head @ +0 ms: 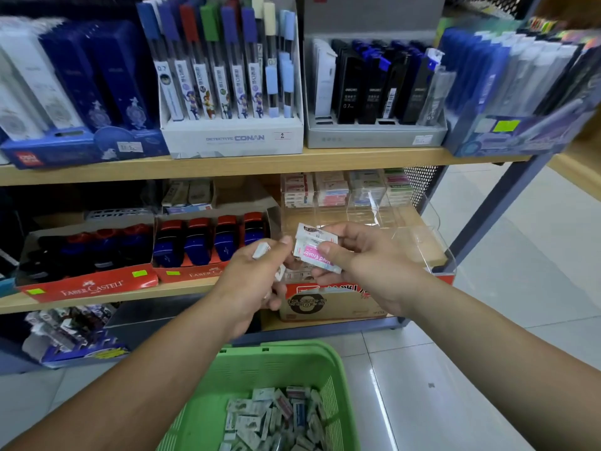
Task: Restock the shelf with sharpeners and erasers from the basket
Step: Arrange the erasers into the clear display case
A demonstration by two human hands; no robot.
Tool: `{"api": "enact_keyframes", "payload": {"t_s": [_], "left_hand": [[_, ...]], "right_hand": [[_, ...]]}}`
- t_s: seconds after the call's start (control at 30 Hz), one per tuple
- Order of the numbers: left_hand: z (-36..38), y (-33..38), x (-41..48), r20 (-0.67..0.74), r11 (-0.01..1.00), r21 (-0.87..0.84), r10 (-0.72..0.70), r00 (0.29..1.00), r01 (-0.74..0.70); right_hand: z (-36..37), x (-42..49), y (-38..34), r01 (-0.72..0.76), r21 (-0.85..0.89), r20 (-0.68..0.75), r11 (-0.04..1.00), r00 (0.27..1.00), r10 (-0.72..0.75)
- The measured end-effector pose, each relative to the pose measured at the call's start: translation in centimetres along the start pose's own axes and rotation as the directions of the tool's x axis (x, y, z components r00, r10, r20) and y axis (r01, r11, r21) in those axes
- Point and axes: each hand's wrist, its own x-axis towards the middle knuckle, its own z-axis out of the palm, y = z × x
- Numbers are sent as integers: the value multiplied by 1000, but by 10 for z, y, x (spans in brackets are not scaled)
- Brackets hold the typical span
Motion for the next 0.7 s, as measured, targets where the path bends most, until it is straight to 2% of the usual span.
{"api": "enact_keyframes", "payload": {"t_s": [0.1, 0.23, 0.33, 0.43, 0.53, 0.6, 0.7], "left_hand": [[6, -2, -3, 64, 999, -13, 36, 997, -35], [7, -2, -2, 78, 996, -7, 93, 993, -93], [4, 4, -1, 59, 977, 127, 167, 984, -173], [-6, 10, 4, 153, 930, 271, 214, 965, -249], [-8, 16, 7, 183, 914, 272, 257, 949, -300], [-8, 19, 11, 129, 901, 289, 298, 946, -323], [-10, 19, 28, 46, 797, 497, 371, 928, -343]], "right_hand": [[-4, -1, 2, 16, -33, -44, 999, 999, -17], [-5, -4, 4, 14, -101, -19, 995, 1000, -16], [-4, -7, 2, 49, -163, -16, 985, 999, -52], [-7, -8, -1, 85, -317, 3, 945, 996, -88], [-6, -5, -2, 108, -368, 15, 924, 994, -110], [-9, -1, -2, 102, -323, -67, 941, 989, -130], [-20, 6, -2, 66, -385, -258, 921, 950, -176]]}}
